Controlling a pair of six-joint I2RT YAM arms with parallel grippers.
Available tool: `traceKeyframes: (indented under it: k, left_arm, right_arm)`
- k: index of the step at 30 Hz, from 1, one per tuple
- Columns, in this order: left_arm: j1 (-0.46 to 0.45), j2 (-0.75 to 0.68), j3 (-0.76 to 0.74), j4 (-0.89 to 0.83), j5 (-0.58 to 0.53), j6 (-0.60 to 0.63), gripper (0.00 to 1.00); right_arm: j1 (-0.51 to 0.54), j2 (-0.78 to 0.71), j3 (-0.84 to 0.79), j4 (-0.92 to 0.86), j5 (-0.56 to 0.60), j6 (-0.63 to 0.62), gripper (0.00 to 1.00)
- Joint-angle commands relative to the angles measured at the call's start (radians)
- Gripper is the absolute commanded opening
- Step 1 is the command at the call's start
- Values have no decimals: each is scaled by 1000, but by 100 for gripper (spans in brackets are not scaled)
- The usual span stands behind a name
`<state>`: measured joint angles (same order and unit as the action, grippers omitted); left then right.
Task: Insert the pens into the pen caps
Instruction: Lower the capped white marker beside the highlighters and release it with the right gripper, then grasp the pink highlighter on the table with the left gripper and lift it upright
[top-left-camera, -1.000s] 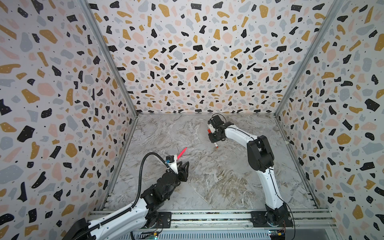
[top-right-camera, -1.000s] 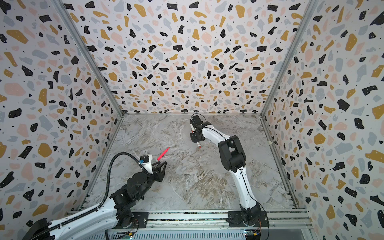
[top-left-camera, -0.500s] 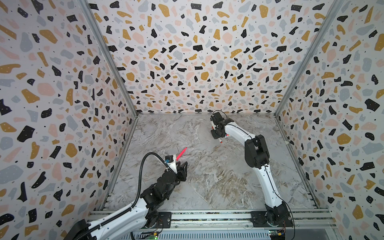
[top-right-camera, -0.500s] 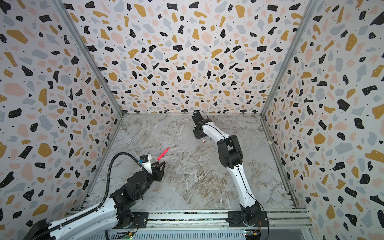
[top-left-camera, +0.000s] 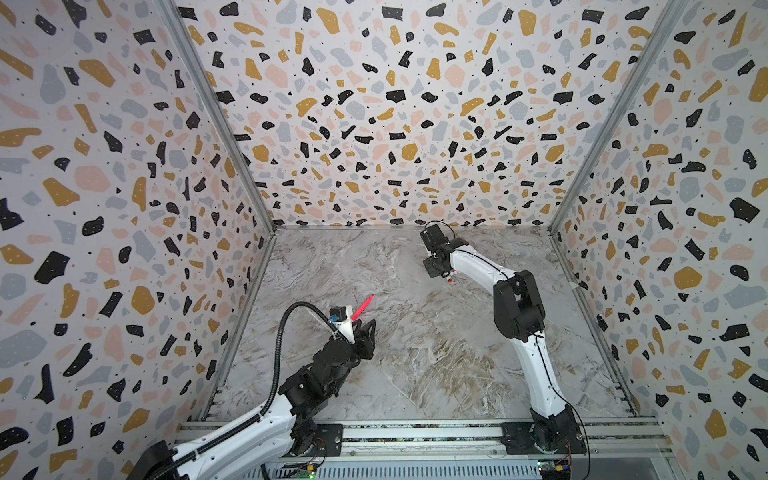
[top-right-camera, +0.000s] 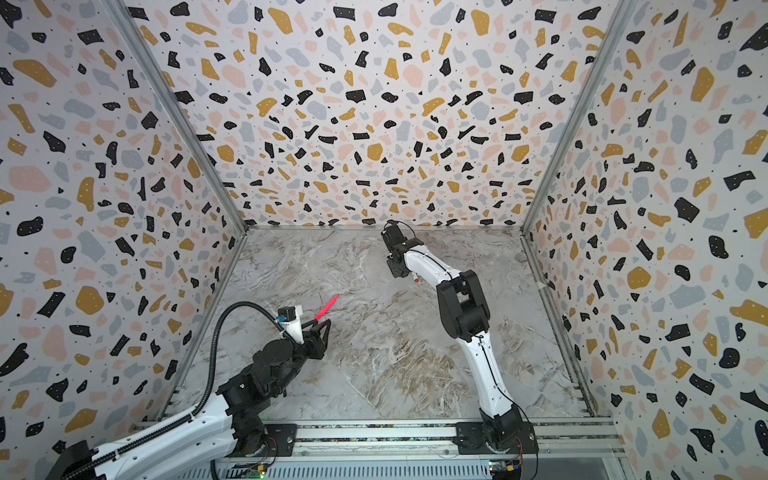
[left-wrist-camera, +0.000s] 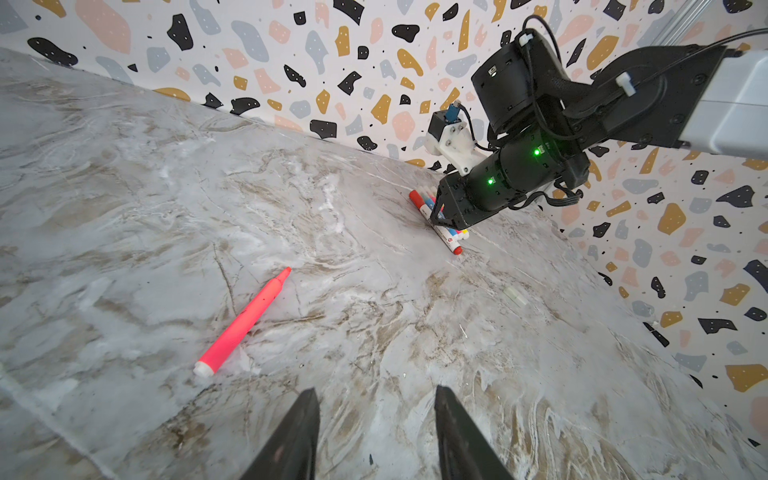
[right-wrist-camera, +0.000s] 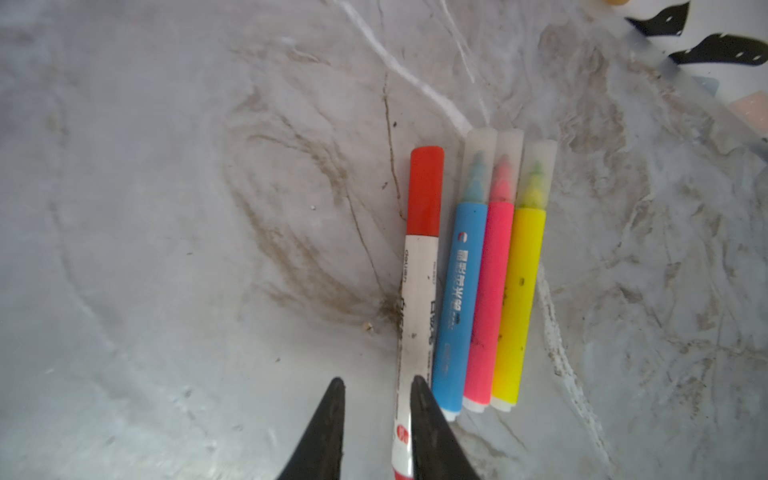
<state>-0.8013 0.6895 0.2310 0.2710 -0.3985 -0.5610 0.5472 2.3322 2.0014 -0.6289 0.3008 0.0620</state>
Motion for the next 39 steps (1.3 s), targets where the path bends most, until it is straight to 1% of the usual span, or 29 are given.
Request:
traceKeyframes:
  k: [1, 2, 4, 5, 6, 7, 9, 12, 16, 21, 24, 33, 39]
  left_arm:
    - [6, -11, 37, -13, -12, 25, 46]
    - [9, -5, 43, -13, -14, 28, 46]
    - [15, 21, 63, -67, -23, 35, 48]
    - [25, 43, 82, -95, -39, 35, 50]
    - [43, 73, 105, -127, -49, 35, 51]
    - [66, 101, 124, -146, -42, 37, 52]
    - [141, 176, 158, -155, 28, 48, 53]
    - [254, 288, 196, -136, 145, 59, 53]
    - [319, 431, 256, -121, 187, 95, 53]
    - [353, 573, 329, -118, 226, 131, 53]
    - [366, 638, 360, -119, 231, 145, 52]
    - [389, 800, 425, -138, 211, 174, 50]
    - [395, 880, 455, -148, 235, 193, 46]
  right_arm:
    - [16, -141, -56, 42, 25, 5, 29]
    - [19, -174, -87, 58, 25, 8, 29]
    - [24, -246, -159, 94, 10, 9, 33]
    - [23, -289, -201, 115, -11, 6, 40]
    - [21, -333, -245, 136, -30, 3, 50]
    - [16, -370, -282, 150, -54, 1, 57]
    - [-2, -448, -357, 176, -107, 6, 62]
    - [-24, -560, -476, 216, -155, 23, 64]
    - [-41, -687, -622, 259, -193, 42, 64]
    - [-61, -817, -796, 330, -264, 75, 64]
    - [-66, -863, -875, 366, -299, 87, 65]
    - [-74, -916, -978, 402, -347, 99, 64]
    - [-73, -940, -1035, 444, -388, 122, 64]
